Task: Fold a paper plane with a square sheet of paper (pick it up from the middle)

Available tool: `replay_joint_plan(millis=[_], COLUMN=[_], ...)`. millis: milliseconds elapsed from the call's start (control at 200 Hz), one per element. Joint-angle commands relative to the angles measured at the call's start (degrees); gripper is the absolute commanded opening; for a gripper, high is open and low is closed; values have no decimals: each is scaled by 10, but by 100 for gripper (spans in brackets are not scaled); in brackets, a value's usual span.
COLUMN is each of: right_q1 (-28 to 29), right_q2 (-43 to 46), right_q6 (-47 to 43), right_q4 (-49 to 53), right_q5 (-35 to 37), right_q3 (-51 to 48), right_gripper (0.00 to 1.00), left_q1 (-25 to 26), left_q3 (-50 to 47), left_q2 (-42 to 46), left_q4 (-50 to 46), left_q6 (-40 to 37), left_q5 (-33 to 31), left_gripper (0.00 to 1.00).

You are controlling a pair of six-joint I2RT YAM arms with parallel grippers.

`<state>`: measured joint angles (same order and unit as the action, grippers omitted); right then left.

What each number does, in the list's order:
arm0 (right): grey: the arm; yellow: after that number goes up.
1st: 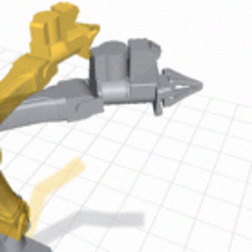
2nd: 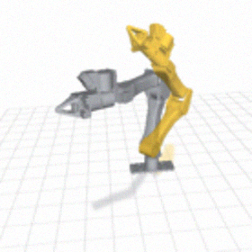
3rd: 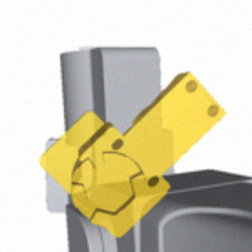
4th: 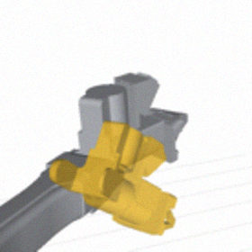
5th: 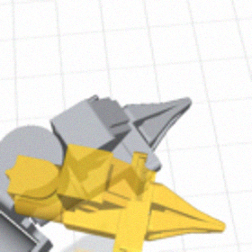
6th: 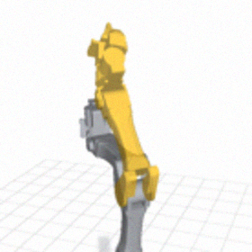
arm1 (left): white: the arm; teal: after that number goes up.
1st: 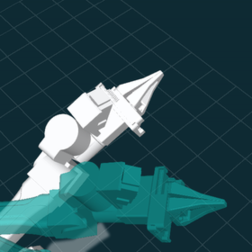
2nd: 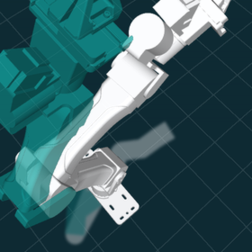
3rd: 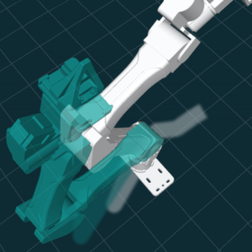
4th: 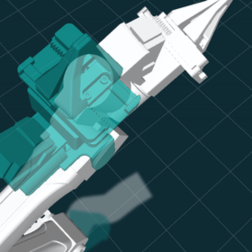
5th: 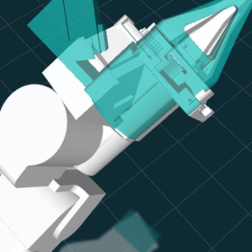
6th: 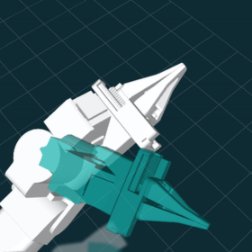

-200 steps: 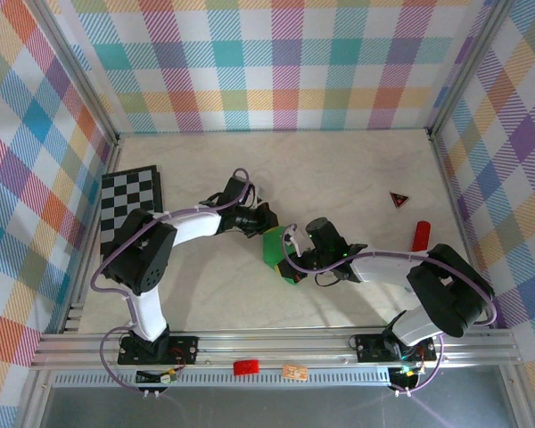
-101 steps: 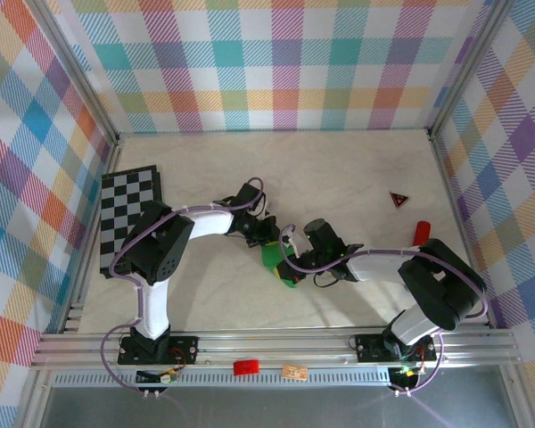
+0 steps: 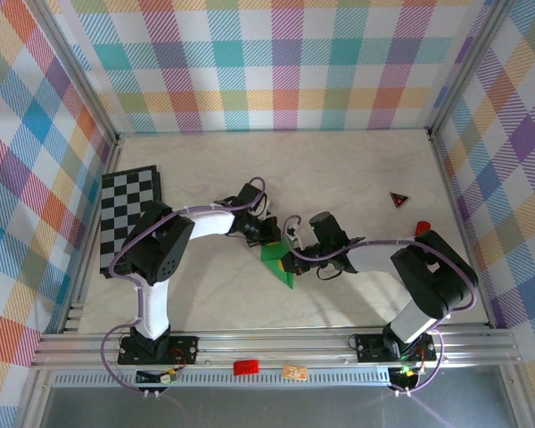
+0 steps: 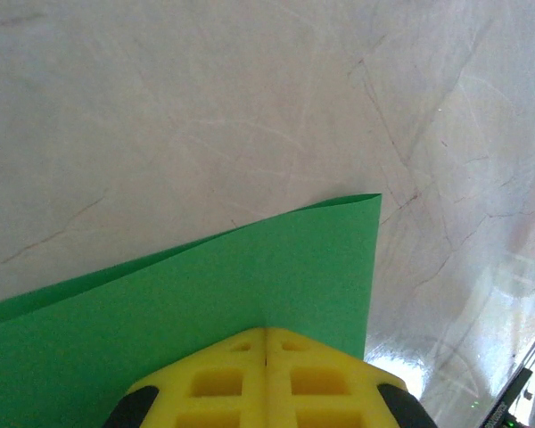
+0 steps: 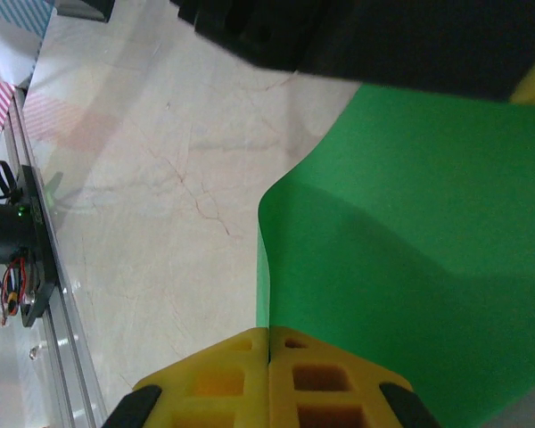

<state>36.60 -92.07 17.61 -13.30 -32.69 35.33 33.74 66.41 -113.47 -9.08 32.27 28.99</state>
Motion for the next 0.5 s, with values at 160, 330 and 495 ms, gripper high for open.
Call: replay_joint_plan(millis=[160, 330, 495], right_q1=[-11, -12, -13], right_q2=[-14, -20, -27], right_q6=[-4, -2, -1], right_q4=[22, 26, 31], right_q5=[-14, 0, 14], right_q3=[21, 24, 27], right_gripper=[5, 5, 5], left_q1=[6, 6, 6], left_q3=[2, 0, 0], left_q2=[-11, -8, -8], left_q4=[-41, -41, -41], left_q6=[-9, -9, -8], left_q5=[-29, -30, -30], left_gripper=[0, 0, 0])
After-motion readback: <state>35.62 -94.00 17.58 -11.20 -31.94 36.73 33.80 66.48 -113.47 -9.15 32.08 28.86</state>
